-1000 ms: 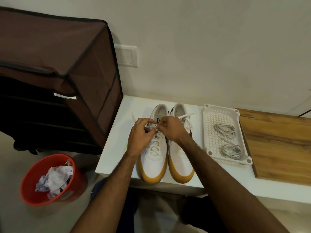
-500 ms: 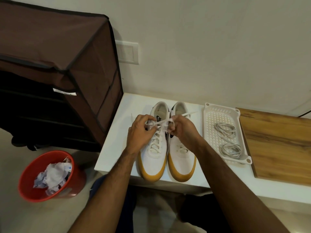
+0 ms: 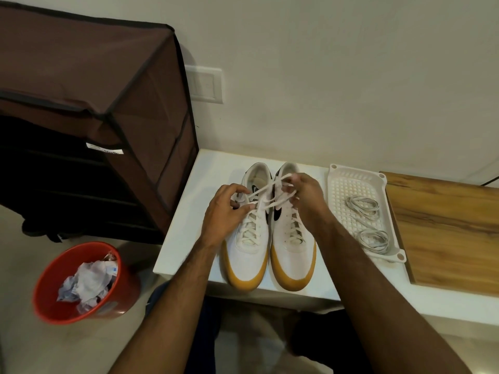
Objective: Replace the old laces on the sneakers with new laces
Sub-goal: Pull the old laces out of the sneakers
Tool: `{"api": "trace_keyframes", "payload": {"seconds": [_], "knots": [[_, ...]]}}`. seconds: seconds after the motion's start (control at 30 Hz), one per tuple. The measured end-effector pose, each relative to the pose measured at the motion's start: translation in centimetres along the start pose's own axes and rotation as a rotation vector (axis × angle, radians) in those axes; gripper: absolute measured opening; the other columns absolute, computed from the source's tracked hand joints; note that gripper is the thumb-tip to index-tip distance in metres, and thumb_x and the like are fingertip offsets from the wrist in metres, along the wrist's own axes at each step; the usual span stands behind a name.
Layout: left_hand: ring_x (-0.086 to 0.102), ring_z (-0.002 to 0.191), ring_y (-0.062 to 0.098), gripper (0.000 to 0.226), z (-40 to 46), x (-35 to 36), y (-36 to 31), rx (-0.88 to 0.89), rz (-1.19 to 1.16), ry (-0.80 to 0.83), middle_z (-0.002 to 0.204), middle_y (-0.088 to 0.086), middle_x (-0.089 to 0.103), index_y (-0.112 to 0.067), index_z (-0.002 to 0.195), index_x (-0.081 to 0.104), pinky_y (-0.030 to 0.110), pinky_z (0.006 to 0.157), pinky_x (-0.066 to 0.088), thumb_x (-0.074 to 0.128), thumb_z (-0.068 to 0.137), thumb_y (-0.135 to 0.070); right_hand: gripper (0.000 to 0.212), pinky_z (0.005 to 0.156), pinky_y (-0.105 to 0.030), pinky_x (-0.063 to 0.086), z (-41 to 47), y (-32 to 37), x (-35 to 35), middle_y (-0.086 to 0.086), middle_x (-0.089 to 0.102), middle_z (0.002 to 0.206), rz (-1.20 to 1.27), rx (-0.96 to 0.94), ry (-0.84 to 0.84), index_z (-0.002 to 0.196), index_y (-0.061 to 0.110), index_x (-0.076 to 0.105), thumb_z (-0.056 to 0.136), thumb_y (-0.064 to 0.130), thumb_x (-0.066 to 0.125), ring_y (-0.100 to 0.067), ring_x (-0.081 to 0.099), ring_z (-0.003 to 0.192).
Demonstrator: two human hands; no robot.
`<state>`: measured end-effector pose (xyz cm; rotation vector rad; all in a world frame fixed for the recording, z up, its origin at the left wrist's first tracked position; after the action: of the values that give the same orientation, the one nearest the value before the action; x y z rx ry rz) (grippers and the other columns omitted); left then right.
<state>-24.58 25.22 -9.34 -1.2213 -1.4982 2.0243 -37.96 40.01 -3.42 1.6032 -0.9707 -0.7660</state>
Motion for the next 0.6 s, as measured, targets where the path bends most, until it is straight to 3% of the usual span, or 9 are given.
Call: {"api": "trace_keyframes", "payload": {"seconds": [0.07,0.1,0.13,0.2,0.27,0.33,0.4,0.5,0.6], "knots": [[0.066,0.088,0.002,0.032,0.0,0.0,0.0,-0.001,0.004,0.0,0.113,-0.02,0.057,-0.042,0.103,0.063,0.027,0.076,0.056,0.084,0.08,-0.036,0.026,0.062,-0.022,0.05,-0.7,-0.1,-0.5,-0.004,0.069,0.08,0.436,0.146,0.057,0.089,0.009,0.062,0.104,0.01,0.041,-0.013,0.064,0.069],[0.066,0.089,0.003,0.032,0.0,0.1,0.0,-0.003,0.001,0.0,0.113,-0.02,0.057,-0.042,0.103,0.064,0.026,0.075,0.056,0.084,0.08,-0.035,0.023,0.059,-0.024,0.047,-0.8,-0.3,-0.5,-0.005,0.065,0.073,0.492,0.207,0.097,0.088,0.009,0.058,0.103,0.011,0.041,-0.014,0.058,0.06],[0.066,0.09,0.004,0.033,0.0,0.1,-0.1,-0.004,-0.002,0.0,0.114,-0.018,0.057,-0.041,0.105,0.064,0.024,0.075,0.054,0.084,0.08,-0.034,0.017,0.055,-0.025,0.041,-0.7,-0.6,-0.4,-0.005,0.058,0.069,0.419,0.247,0.128,0.09,0.009,0.054,0.101,0.013,0.041,-0.014,0.049,0.054],[0.066,0.092,0.007,0.034,0.0,0.1,-0.1,-0.013,-0.017,0.0,0.116,-0.015,0.058,-0.038,0.107,0.065,0.019,0.074,0.052,0.085,0.08,-0.032,0.015,0.053,-0.025,0.036,-0.5,-1.0,0.4,-0.005,0.056,0.075,-0.015,0.204,0.173,0.095,0.008,0.053,0.1,0.021,0.047,-0.014,0.048,0.056],[0.066,0.093,0.008,0.035,-0.1,0.2,0.0,-0.028,-0.032,-0.002,0.117,-0.015,0.058,-0.036,0.109,0.066,0.019,0.075,0.052,0.085,0.08,-0.032,0.019,0.067,-0.026,0.047,-0.1,-1.2,1.4,-0.001,0.068,0.098,-0.449,0.001,0.21,0.107,0.012,0.063,0.1,0.028,0.057,-0.016,0.064,0.081],[0.066,0.094,0.008,0.036,-0.1,0.3,-0.1,-0.033,-0.036,-0.001,0.117,-0.015,0.058,-0.036,0.11,0.065,0.02,0.076,0.053,0.085,0.08,-0.033,0.023,0.087,-0.03,0.051,0.4,-0.8,2.3,0.004,0.07,0.117,-0.74,-0.213,0.263,0.115,0.016,0.071,0.098,0.029,0.061,-0.014,0.064,0.104],[0.066,0.093,0.007,0.035,-0.1,0.3,-0.1,-0.044,-0.04,-0.003,0.117,-0.014,0.058,-0.036,0.109,0.065,0.017,0.074,0.051,0.085,0.08,-0.032,0.023,0.089,-0.034,0.054,0.8,-0.6,3.1,0.005,0.072,0.12,-0.886,-0.284,0.275,0.113,0.02,0.074,0.095,0.031,0.064,-0.014,0.067,0.102],[0.065,0.09,0.004,0.035,-0.1,0.2,-0.3,-0.055,-0.05,0.002,0.117,-0.011,0.061,-0.034,0.108,0.064,0.013,0.072,0.048,0.084,0.08,-0.03,0.017,0.073,-0.035,0.059,1.5,-0.6,3.9,0.004,0.075,0.113,-1.002,-0.258,0.242,0.103,0.025,0.078,0.09,0.033,0.07,-0.013,0.067,0.076],[0.065,0.089,0.004,0.034,0.0,0.0,-0.3,-0.068,-0.059,0.014,0.117,-0.01,0.063,-0.032,0.107,0.064,0.013,0.071,0.049,0.084,0.08,-0.029,0.012,0.071,-0.036,0.06,1.6,-0.6,4.5,0.002,0.076,0.099,-1.071,-0.307,0.231,0.094,0.025,0.078,0.089,0.028,0.067,-0.017,0.07,0.079]]}}
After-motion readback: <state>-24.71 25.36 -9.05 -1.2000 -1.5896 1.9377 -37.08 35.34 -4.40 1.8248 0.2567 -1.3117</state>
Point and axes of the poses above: each hand's wrist, its own z-axis towards the middle knuckle, its own x-axis out of the palm, y = z × x, the point moved 1 cm from there along z, towards the middle knuckle
